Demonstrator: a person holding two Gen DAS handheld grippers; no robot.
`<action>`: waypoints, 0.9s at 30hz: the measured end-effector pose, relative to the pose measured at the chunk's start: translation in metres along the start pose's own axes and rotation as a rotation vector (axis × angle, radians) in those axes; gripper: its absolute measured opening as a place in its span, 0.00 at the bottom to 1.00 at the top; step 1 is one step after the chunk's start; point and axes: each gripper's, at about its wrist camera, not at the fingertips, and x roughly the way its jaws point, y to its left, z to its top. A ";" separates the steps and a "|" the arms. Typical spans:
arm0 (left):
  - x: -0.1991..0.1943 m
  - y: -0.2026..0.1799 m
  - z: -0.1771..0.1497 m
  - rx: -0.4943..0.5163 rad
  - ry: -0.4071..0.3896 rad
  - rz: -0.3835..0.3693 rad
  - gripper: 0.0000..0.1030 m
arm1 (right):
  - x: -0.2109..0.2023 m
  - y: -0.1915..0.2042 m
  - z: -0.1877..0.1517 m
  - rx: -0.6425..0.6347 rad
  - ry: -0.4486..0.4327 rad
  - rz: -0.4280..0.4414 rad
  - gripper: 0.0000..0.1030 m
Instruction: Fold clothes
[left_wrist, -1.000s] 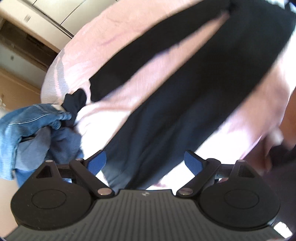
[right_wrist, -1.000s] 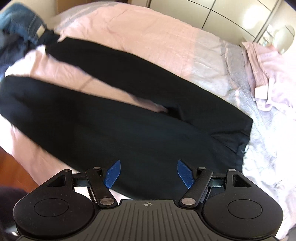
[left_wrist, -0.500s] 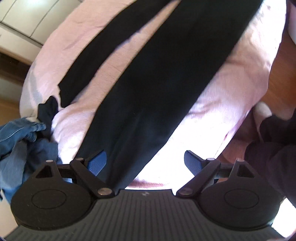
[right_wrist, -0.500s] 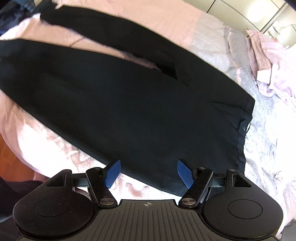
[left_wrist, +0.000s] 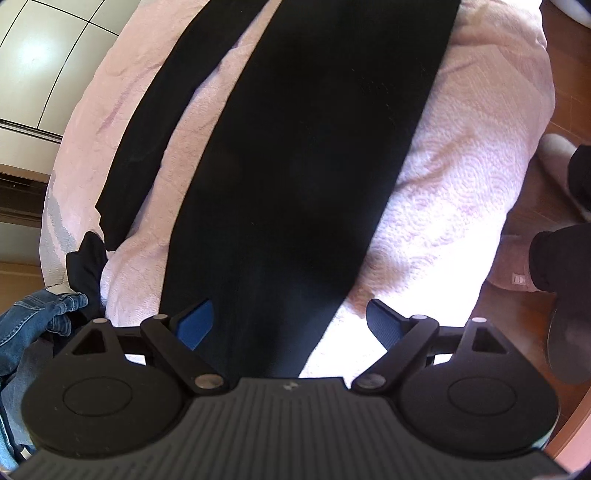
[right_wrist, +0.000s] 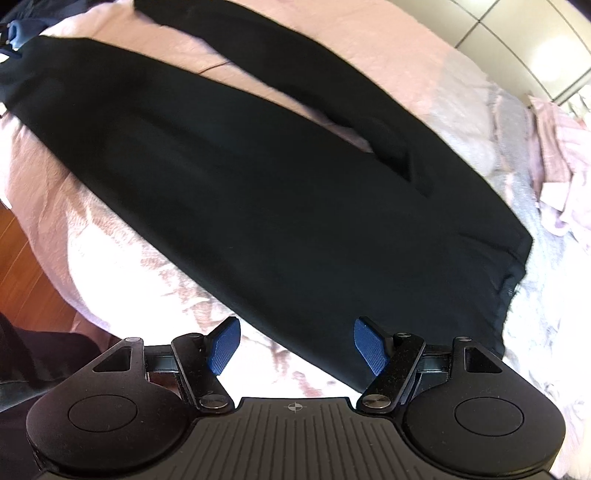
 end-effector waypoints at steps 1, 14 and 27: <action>0.000 -0.003 -0.002 0.003 -0.005 0.001 0.85 | 0.003 0.001 0.001 -0.014 -0.003 0.012 0.69; 0.022 0.011 -0.012 -0.060 0.080 0.176 0.54 | 0.029 -0.039 -0.034 -0.154 -0.039 -0.044 0.69; 0.044 0.024 0.005 -0.215 0.162 0.161 0.13 | 0.076 -0.056 -0.120 -0.407 -0.067 -0.215 0.69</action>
